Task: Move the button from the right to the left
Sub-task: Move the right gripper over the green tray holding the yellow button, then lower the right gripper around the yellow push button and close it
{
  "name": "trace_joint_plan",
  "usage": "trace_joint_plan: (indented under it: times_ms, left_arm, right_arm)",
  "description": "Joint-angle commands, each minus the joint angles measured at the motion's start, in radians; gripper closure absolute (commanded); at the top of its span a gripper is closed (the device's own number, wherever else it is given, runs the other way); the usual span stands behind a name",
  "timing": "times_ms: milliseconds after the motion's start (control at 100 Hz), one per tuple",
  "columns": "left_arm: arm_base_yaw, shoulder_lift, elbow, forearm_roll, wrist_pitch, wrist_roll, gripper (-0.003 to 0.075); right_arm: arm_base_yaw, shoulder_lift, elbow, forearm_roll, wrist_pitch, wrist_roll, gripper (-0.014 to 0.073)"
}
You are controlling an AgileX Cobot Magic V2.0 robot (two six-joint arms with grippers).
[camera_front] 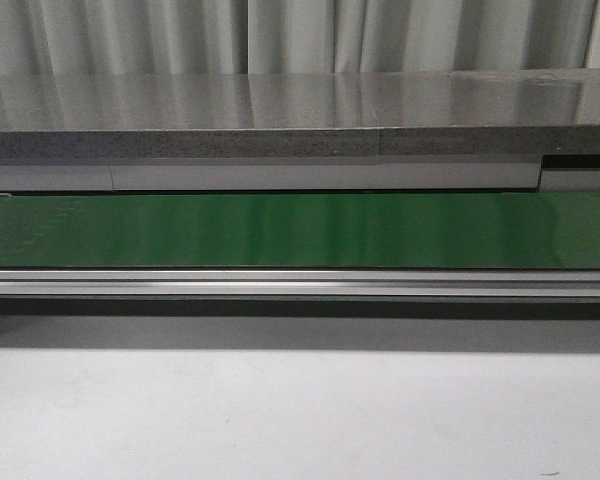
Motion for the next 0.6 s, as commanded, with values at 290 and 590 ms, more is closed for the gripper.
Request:
trace_joint_plan:
  times_ms: [290, 590]
  left_arm:
    - [-0.005, -0.036, 0.041, -0.001, -0.08, -0.004, 0.0715]
    - [-0.005, -0.036, 0.041, -0.001, -0.08, -0.004, 0.0715]
  right_arm:
    - [0.001, 0.346, -0.174, 0.003, 0.0, -0.003, 0.0661]
    - [0.001, 0.431, -0.174, 0.003, -0.049, -0.003, 0.0475]
